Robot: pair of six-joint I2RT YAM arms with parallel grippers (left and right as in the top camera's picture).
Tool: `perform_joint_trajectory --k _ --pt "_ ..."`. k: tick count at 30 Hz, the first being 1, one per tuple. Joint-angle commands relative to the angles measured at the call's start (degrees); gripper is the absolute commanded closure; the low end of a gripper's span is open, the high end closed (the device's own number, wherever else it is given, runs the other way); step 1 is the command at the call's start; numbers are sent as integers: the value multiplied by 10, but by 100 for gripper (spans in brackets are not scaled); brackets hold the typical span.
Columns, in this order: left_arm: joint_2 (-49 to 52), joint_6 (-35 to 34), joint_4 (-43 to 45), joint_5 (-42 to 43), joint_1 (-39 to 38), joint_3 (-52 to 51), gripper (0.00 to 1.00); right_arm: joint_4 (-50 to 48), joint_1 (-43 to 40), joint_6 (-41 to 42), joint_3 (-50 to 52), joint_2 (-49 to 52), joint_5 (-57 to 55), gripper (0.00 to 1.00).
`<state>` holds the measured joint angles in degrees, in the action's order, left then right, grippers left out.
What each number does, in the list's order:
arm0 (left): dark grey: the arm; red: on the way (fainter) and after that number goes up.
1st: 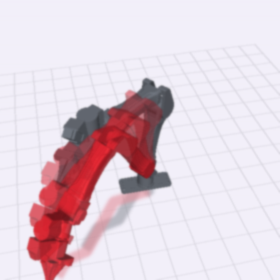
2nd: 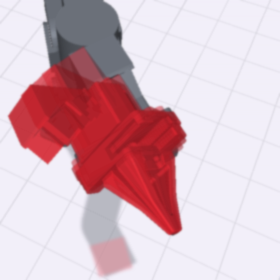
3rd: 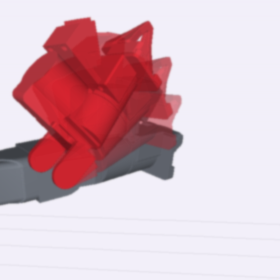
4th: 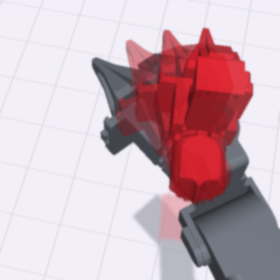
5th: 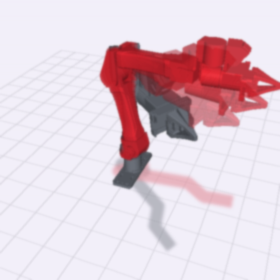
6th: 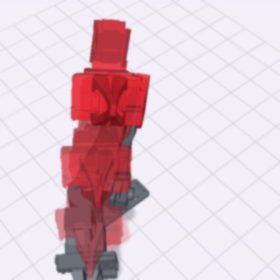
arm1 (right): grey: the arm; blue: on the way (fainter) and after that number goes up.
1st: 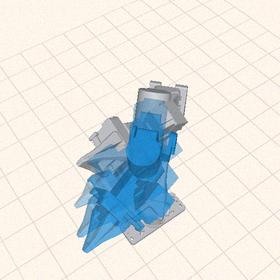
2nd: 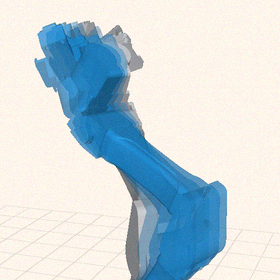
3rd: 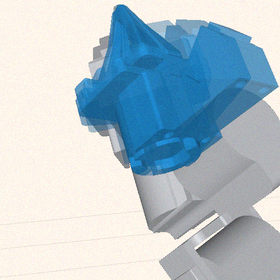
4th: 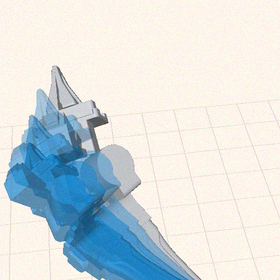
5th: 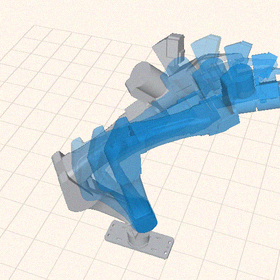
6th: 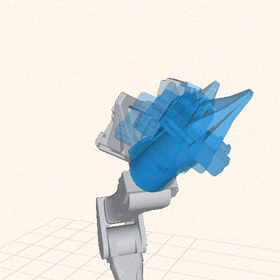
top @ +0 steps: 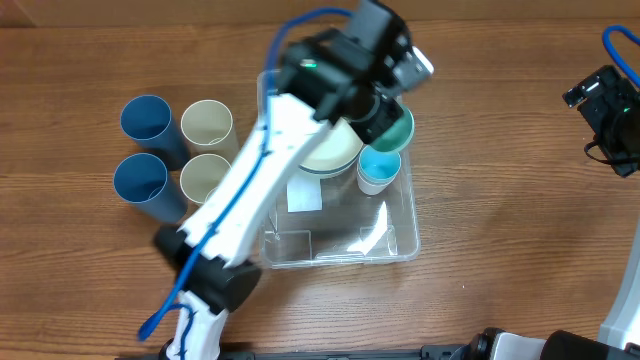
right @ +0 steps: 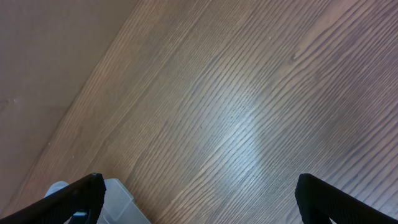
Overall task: Pack container
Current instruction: 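Carry the mint cup into the bin and stack it on the cups, then grasp the far dark blue cup with the left gripper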
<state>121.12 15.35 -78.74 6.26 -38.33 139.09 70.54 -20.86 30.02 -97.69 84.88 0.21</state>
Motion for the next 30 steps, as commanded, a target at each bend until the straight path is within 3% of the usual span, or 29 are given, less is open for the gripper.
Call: perform_joint_trajectory --k 1,5,8,9,10,11,15,19,24,30 --pt "56 24 -6 -42 -6 -1 96 -2 2 4 -2 -5 0 0" --pt "90 24 -19 -54 -2 -1 96 -2 2 4 -2 -5 0 0" --pt "103 21 -20 -64 0 -1 82 -2 2 4 -2 -5 0 0" --pt "101 11 -21 -66 0 0 56 -2 2 4 -2 -5 0 0" --pt "99 5 -25 -71 -1 6 16 -2 2 4 -2 -5 0 0" --pt "93 -14 -34 -87 0 20 0 -2 2 4 -2 -5 0 0" --pt "65 -145 -118 -198 20 118 0 -2 2 4 -2 -5 0 0" --pt "16 -178 -178 -193 63 175 0 -2 2 4 -2 -5 0 0" --pt "-84 -298 -181 -191 226 162 0 -2 2 4 -2 -5 0 0" --pt "-122 -311 -181 -64 510 76 0 -2 2 4 -2 -5 0 0"
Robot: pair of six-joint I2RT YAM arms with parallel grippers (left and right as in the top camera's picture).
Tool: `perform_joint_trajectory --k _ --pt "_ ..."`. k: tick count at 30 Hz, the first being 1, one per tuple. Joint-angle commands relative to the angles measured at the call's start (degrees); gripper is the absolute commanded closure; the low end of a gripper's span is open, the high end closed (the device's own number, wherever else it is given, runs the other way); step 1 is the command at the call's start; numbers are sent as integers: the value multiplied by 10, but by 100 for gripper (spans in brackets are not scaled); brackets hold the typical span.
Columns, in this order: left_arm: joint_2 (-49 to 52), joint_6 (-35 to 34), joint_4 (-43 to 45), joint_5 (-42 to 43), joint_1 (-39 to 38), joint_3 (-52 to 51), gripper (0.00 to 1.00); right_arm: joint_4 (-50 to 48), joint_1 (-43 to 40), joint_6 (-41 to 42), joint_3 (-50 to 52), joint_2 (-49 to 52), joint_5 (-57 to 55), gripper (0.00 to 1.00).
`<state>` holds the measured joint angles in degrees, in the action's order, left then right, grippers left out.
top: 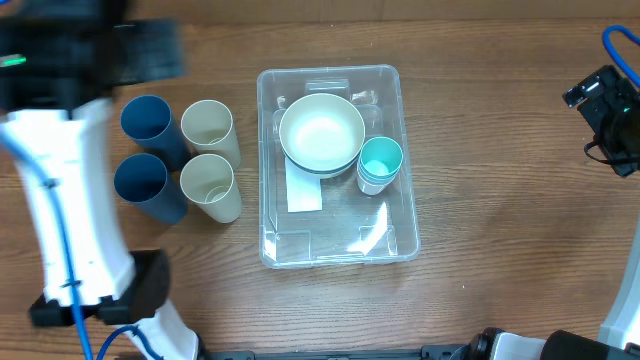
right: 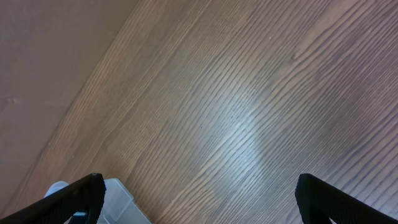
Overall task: Pack container
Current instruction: 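Grasp the far dark blue cup with the left gripper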
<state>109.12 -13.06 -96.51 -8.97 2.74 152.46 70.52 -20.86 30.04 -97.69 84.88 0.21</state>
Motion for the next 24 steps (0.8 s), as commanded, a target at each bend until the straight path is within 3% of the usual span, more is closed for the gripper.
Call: perform_joint_trajectory --k 1,4,9,17,20,22,23,24 --pt "-1 -29 -3 103 125 -83 0 -2 2 4 -2 -5 0 0" --pt "17 -5 12 130 183 -167 0 -2 2 4 -2 -5 0 0" --pt "61 90 80 192 196 -275 5 -2 2 4 -2 -5 0 0" --pt "128 114 130 193 181 -308 17 -2 2 4 -2 -5 0 0" --pt "158 114 147 191 177 -308 35 -2 2 4 -2 -5 0 0" --pt "176 114 151 191 174 -309 62 -2 2 4 -2 -5 0 0" --pt "186 114 151 190 173 -309 84 -2 2 4 -2 -5 0 0" --pt "193 114 149 185 173 -309 96 -2 2 4 -2 -5 0 0"
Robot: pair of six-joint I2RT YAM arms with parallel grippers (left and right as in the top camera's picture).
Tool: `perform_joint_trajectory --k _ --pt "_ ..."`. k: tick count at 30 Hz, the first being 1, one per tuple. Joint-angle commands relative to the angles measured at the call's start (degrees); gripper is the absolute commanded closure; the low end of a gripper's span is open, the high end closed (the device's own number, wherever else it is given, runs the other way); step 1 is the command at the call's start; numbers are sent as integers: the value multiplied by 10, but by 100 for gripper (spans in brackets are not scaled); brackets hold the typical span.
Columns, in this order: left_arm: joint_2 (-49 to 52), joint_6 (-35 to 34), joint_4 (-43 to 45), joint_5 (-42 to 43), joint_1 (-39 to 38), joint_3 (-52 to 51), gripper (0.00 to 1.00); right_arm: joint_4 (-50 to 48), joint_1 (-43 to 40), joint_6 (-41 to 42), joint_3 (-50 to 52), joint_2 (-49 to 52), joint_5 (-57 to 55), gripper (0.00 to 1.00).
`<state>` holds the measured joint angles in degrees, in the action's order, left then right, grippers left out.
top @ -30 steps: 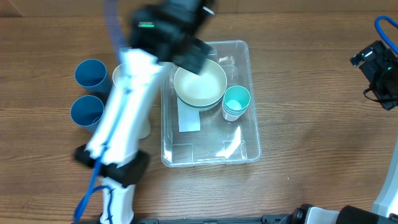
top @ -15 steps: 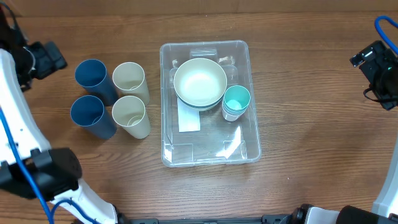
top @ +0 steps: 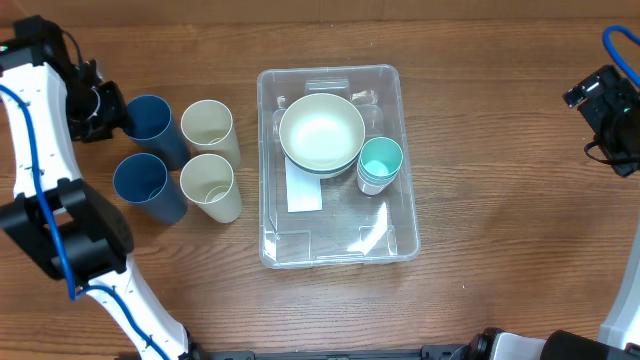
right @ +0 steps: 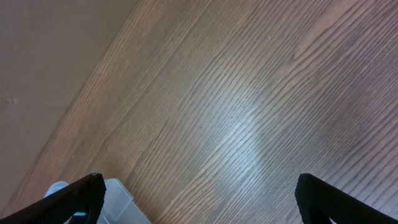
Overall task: Pack container
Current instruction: 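Grasp the far dark blue cup with the left gripper, then place the dark blue cup in the bin beside the mint cup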
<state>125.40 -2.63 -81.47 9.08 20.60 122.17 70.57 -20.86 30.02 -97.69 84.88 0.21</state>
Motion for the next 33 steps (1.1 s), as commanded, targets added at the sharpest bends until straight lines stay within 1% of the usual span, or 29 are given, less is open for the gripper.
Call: perform_joint_trajectory --k 1,4,7,9,11,13,16,17,18,19,20,21,23,25,27,33 --pt "33 8 -1 -5 -5 -6 96 -2 2 5 -2 -5 0 0" --pt "24 -25 -5 -51 1 1 96 -2 2 4 -2 -5 0 0" --pt "-11 -55 -26 -88 13 33 96 -2 2 4 -2 -5 0 0" --pt "-59 -68 -56 -93 23 87 96 -2 2 4 -2 -5 0 0" --pt "-111 -68 -82 -93 22 144 96 -2 2 4 -2 -5 0 0" --pt "-182 -68 -103 -90 4 198 96 -2 2 4 -2 -5 0 0" --pt "-268 -60 -117 -90 -58 227 96 -2 2 4 -2 -5 0 0" --pt "-307 -50 -126 -91 -123 227 96 -2 2 4 -2 -5 0 0" --pt "-318 -48 -133 -91 -156 227 96 -2 2 4 -2 -5 0 0" --pt "-326 -48 -145 -93 -198 227 96 -2 2 4 -2 -5 0 0" --pt "-327 -48 -154 -93 -223 227 96 -2 2 4 -2 -5 0 0" --pt "-326 -45 -153 -81 -264 219 96 -2 2 4 -2 -5 0 0" --pt "-322 -45 -153 -65 -333 192 96 -2 2 4 -2 -5 0 0" --pt "-313 -47 -153 -75 -396 153 96 -2 2 4 -2 -5 0 0" --pt "-304 -47 -153 -80 -435 114 96 -2 2 4 -2 -5 0 0" --pt "-278 -35 -152 -76 -502 -19 96 -2 2 4 -2 -5 0 0"
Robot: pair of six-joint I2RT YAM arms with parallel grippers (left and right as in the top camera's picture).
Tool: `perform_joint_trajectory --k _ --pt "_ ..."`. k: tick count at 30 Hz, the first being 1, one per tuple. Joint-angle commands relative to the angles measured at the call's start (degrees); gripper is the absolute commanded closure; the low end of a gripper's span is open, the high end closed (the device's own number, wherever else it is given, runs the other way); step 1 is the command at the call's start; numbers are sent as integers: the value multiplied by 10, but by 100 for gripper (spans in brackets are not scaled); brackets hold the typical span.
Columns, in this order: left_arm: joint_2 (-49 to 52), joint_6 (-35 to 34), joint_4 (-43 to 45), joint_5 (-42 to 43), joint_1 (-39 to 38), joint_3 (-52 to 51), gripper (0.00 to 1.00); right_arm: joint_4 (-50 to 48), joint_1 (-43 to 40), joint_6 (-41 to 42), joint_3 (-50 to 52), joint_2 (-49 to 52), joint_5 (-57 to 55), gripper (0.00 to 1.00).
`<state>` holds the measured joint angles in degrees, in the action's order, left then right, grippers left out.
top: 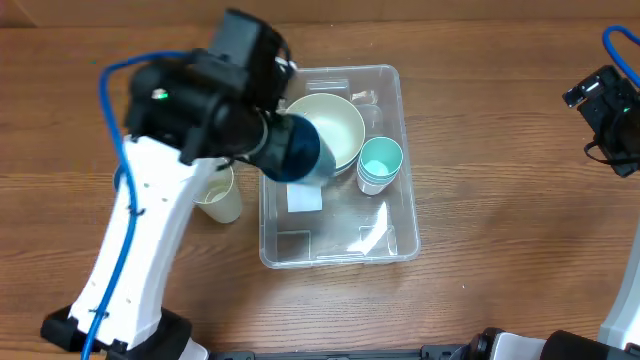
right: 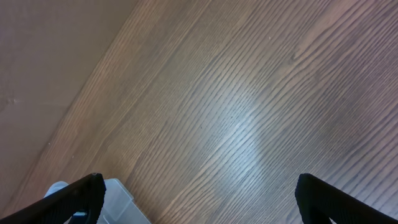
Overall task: Pack container
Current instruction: 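Place the dark blue cup in the bin beside the mint cup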
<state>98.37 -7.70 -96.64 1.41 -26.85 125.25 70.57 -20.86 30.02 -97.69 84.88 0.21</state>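
Note:
The clear plastic container (top: 395, 235) sits mid-table, holding a cream bowl (top: 335, 128) and a teal cup (top: 380, 160). My left gripper (top: 272, 140) is shut on a dark blue cup (top: 298, 150), which hangs over the container's left side, beside the bowl. A cream cup (top: 220, 203) shows on the table left of the container; my left arm hides the other cups. My right gripper (right: 199, 200) stands open and empty at the far right (top: 603, 112), its fingertips (right: 93, 193) wide apart over bare wood.
A white label (top: 305, 198) lies on the container floor. In the right wrist view a corner of the container (right: 121, 198) shows at the lower left. My left arm (top: 150, 250) crosses the table's left part.
My left gripper was at the rear dark blue cup on the table's left. Now it is shut on a dark blue cup over the container's left side. The right arm has not moved.
My left arm was first over the container by the bowl and teal cup. Then it was away at the far left, with both left in the container. Then its gripper was at the rear blue cup, and now holds a blue cup over the container.

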Motion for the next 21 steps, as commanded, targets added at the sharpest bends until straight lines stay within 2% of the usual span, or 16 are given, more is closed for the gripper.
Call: perform_joint_trajectory --k 1,4,8,11,17,18,19,21 --pt "-3 15 0 1 -35 -64 96 -2 2 4 -2 -5 0 0" --pt "14 15 26 -18 -56 -113 96 -2 2 4 -2 -5 0 0" --pt "54 19 127 -21 -71 -190 95 -2 2 4 -2 -5 0 0" --pt "104 19 170 -19 -75 -206 95 -2 2 4 -2 -5 0 0" --pt "170 19 200 -20 -78 -206 95 -2 2 4 -2 -5 0 0" --pt "174 19 205 -20 -78 -206 90 -2 2 4 -2 -5 0 0" --pt "175 19 207 -19 -78 -206 78 -2 2 4 -2 -5 0 0" --pt "171 19 203 -18 -77 -199 62 -2 2 4 -2 -5 0 0"
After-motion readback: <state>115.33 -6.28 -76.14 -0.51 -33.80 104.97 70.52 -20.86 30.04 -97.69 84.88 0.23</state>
